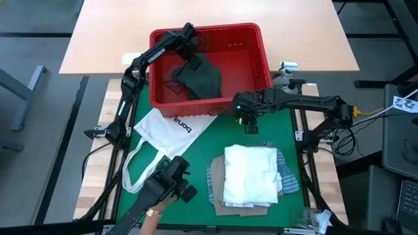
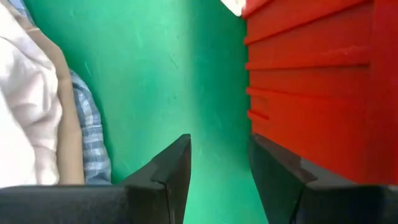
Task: Fold Laundry from Bin
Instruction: Remove the green shirt from the red bin
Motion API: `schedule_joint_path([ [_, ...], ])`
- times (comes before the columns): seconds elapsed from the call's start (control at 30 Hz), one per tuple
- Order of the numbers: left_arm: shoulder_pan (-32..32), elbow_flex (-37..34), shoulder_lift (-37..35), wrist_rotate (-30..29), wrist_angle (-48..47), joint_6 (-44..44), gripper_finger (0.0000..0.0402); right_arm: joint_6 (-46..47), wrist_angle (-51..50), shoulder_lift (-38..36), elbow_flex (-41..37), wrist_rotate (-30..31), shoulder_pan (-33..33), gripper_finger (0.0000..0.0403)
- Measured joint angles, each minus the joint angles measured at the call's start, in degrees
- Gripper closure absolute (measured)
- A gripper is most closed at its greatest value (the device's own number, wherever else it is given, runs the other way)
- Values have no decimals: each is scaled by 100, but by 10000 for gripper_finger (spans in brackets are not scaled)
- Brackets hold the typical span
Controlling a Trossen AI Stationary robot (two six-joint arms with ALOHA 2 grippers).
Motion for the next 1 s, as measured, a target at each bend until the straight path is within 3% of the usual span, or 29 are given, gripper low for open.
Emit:
schedule_joint_path([
  [0.43,171,-726,2,336,270,-446,270,5,1,0,-51,0,0,243],
  [0.7,169,-909,2,1672,555,-45,277,1,3,0,-51,0,0,243],
  [1.0,158,-909,2,2001,730,-462,392,-2,2,0,-51,0,0,243],
])
